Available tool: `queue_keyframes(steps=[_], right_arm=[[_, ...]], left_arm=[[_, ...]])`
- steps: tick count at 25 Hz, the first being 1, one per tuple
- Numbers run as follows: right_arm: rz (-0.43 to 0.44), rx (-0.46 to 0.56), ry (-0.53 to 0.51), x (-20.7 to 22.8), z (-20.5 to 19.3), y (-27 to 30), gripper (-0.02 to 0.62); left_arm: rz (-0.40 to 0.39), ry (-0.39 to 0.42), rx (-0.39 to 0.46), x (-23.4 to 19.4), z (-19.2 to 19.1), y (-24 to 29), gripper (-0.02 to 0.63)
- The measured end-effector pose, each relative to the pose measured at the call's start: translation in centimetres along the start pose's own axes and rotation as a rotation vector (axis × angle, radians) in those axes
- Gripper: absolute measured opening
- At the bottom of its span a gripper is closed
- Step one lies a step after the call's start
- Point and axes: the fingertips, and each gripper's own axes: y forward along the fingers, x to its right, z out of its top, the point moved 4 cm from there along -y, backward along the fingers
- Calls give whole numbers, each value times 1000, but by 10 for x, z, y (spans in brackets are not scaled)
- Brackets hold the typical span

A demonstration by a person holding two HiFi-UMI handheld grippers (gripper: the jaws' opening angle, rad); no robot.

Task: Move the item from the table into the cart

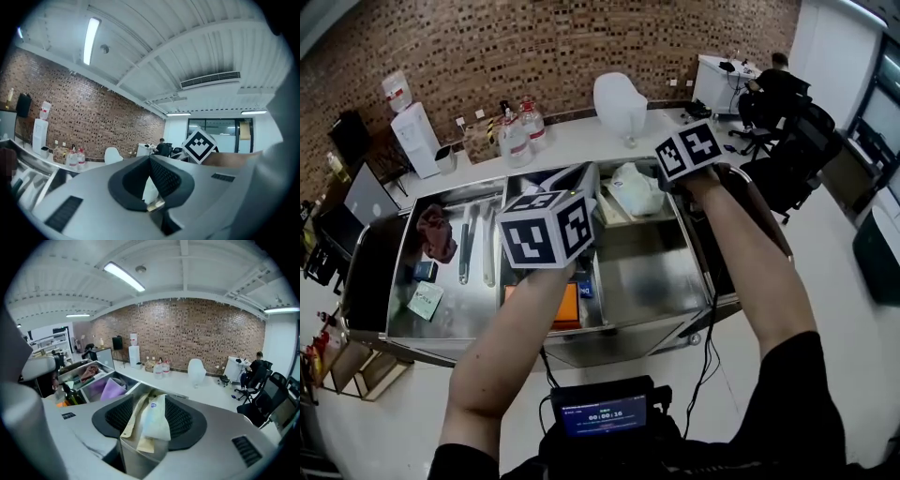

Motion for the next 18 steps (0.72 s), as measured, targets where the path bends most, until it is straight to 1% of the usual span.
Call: queue_keyframes(steps=[3,5,8,11,13,14,15,18], right_arm=[[50,153,35,-70,2,-46,215],[66,245,46,-116,-4,-78,215],[53,351,70,-182,-20,-121,215],[39,415,78,-243,-31,-157,215],[15,469,85,-271,-41,-183,211],[-2,497,86,-282,-49,-197,150],[-17,519,82,-293,-60,-212,118],[-35,556,47,-321,-103,-257,118]], left_arm=[[24,116,36,-4,10,-80,0],[14,171,87,-7,13,-134,0],[-16,204,146,-17,14,-209,0],[-39,230,173,-26,18,-273,0],[-60,247,182,-23,19,-306,0],[-66,250,182,-19,16,-321,0],[-66,256,183,-11,11,-337,0],[-47,288,195,17,-14,-378,0]])
